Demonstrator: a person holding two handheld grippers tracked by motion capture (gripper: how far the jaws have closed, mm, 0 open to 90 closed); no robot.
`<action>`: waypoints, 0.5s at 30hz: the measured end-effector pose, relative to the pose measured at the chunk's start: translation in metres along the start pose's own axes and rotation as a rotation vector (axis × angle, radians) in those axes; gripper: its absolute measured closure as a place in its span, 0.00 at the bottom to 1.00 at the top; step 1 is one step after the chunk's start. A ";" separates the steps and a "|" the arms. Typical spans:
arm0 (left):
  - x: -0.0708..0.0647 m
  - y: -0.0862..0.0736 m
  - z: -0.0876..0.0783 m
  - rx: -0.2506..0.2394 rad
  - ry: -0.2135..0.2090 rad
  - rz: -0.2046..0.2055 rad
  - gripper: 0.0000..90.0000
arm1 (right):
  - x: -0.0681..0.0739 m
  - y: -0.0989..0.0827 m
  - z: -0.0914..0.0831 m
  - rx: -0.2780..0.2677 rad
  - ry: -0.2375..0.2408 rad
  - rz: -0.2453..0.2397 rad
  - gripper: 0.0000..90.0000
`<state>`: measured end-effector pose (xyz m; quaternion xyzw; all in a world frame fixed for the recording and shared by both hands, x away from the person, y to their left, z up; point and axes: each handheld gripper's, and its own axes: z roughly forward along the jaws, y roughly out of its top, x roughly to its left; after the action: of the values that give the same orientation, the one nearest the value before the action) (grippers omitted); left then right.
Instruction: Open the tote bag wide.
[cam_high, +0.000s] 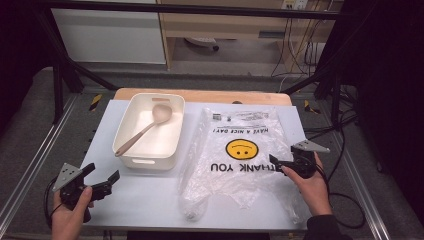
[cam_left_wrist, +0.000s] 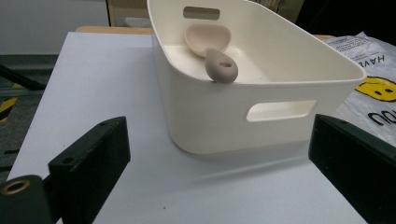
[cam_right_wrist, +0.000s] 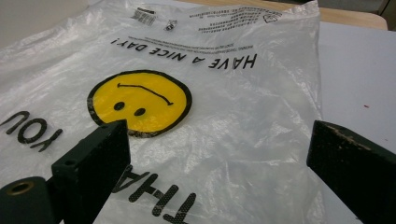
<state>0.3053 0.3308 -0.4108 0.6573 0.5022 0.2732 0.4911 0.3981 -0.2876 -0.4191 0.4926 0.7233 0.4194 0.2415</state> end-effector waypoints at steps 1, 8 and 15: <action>0.000 0.000 0.000 0.002 -0.006 0.001 0.06 | 0.001 0.001 0.000 -0.002 0.004 -0.002 0.07; 0.005 0.000 0.003 -0.002 -0.013 -0.006 0.06 | 0.008 0.009 0.000 0.017 0.012 -0.028 0.08; 0.015 -0.001 0.016 0.023 -0.017 0.008 0.06 | -0.003 0.027 0.003 0.030 -0.001 -0.026 0.09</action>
<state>0.3237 0.3386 -0.4194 0.6673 0.4983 0.2638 0.4866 0.4151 -0.2851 -0.3984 0.4871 0.7354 0.4052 0.2401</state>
